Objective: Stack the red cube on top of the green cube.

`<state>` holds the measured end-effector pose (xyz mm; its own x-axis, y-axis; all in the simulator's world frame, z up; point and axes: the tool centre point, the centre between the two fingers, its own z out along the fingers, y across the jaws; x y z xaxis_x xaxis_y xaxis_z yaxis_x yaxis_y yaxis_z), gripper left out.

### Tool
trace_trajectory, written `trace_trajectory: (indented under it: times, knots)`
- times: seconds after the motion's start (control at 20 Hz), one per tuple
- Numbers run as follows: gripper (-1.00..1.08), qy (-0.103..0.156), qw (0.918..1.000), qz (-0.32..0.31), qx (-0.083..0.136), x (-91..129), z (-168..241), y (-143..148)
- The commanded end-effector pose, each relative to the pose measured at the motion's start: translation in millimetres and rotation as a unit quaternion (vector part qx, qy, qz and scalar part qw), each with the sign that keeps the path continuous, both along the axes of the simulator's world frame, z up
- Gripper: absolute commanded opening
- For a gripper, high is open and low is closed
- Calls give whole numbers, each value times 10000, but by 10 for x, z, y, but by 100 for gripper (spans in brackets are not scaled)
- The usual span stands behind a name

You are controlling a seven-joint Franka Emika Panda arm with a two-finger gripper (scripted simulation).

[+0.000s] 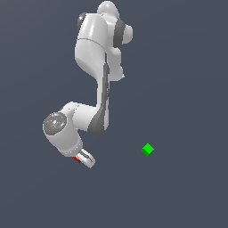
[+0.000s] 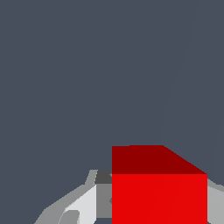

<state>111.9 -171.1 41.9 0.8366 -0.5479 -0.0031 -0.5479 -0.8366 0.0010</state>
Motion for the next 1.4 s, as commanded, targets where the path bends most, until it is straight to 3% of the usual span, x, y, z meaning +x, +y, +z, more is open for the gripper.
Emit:
trace_trajectory:
  times: [0.0,0.5,1.0,1.35]
  knots:
    - [-100,-14,10000,-1,-1,5,179,-2]
    - [-100,-16,10000,-2,-3,4,748,-4]
    - [-100,-20,10000,0,-5,10,772,37]
    - [-100,-20,10000,0,-5,-34,719,341]
